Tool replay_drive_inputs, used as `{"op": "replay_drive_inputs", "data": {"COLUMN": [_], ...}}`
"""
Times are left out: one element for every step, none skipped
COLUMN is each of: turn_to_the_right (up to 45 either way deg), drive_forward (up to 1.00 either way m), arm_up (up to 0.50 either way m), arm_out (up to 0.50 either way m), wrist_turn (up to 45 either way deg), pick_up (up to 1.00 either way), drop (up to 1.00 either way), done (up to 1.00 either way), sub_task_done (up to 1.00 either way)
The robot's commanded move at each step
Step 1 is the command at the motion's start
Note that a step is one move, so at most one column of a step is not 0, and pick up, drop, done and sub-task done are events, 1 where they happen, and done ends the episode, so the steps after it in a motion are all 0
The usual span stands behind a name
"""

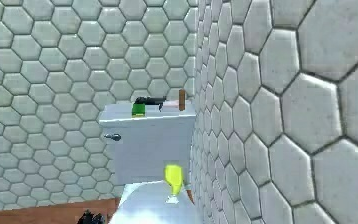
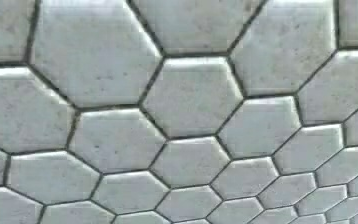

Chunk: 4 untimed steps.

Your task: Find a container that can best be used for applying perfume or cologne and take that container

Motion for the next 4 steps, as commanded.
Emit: {"op": "replay_drive_inputs", "data": {"turn_to_the_right": [-45.0,-42.0,0.0,0.0], "drive_forward": [0.0,0.0,0.0,0.0], "arm_up": [0.0,0.0,0.5,0.16], "arm_out": [0.0,0.0,0.0,0.0], "wrist_turn": [0.0,0.0,0.0,0.0], "pick_up": [0.0,0.0,0.0,0.0], "drop": [0.0,0.0,0.0,0.0], "done": [0.0,0.0,0.0,0.0], "sub_task_done": [0.0,0.0,0.0,0.0]}}
